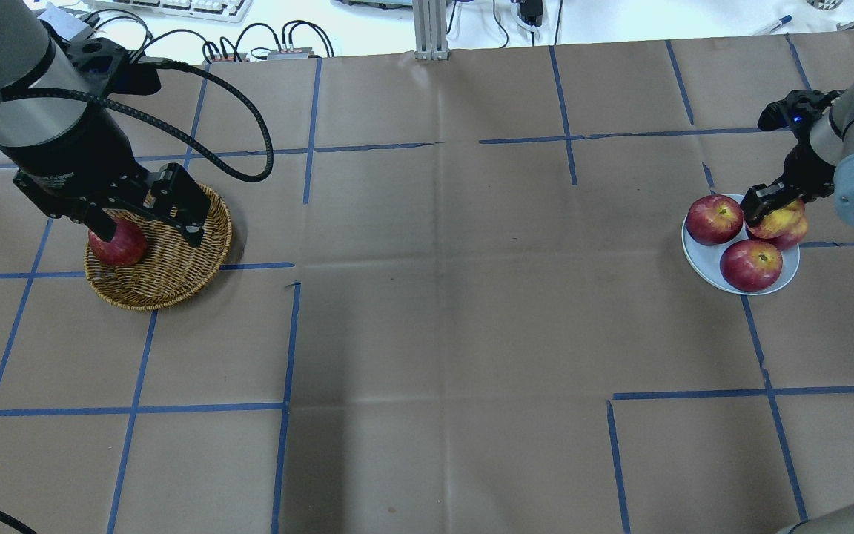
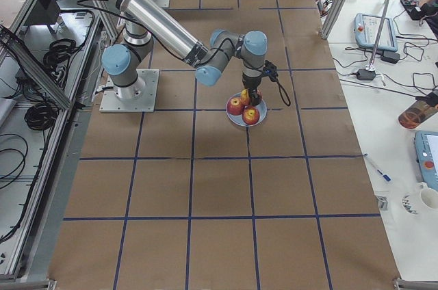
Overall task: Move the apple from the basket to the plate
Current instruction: 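Open the right gripper to release the apple and raise it away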
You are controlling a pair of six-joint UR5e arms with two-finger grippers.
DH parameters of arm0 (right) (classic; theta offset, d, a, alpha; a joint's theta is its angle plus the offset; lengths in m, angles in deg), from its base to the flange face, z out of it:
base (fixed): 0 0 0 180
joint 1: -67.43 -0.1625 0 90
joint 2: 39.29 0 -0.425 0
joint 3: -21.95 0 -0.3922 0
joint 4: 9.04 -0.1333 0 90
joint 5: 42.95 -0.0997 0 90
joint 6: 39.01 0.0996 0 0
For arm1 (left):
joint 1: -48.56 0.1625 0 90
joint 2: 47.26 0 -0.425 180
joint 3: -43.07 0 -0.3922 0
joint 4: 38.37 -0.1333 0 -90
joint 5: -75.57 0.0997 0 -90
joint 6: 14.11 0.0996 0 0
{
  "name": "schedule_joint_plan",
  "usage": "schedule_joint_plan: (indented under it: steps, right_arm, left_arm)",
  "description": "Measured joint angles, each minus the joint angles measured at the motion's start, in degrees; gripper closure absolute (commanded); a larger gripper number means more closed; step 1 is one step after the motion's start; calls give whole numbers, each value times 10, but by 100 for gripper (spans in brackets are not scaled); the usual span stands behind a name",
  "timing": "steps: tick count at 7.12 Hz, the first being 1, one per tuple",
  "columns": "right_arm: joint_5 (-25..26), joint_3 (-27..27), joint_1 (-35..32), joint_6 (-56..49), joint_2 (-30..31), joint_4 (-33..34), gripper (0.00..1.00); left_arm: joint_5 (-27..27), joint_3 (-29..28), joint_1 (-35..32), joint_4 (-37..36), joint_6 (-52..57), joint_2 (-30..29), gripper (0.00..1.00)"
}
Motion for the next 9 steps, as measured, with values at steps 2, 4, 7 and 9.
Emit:
schedule_joint_plan:
  steps: [2,4,7,9]
  right_arm:
    - [2,0,0,1,-3,0,0]
    - [6,4,0,1,1,-1,0]
    - [3,37,-22,30,42,-33,0]
    - [3,70,-74,124,90,-122,0]
  left_arm:
    - [0,0,0,-1,0,0,1]
    - [-1,0,0,-1,1,0,1]
    - [-1,1,0,-1,0,0,1]
    - [-1,1,0,-1,0,0,1]
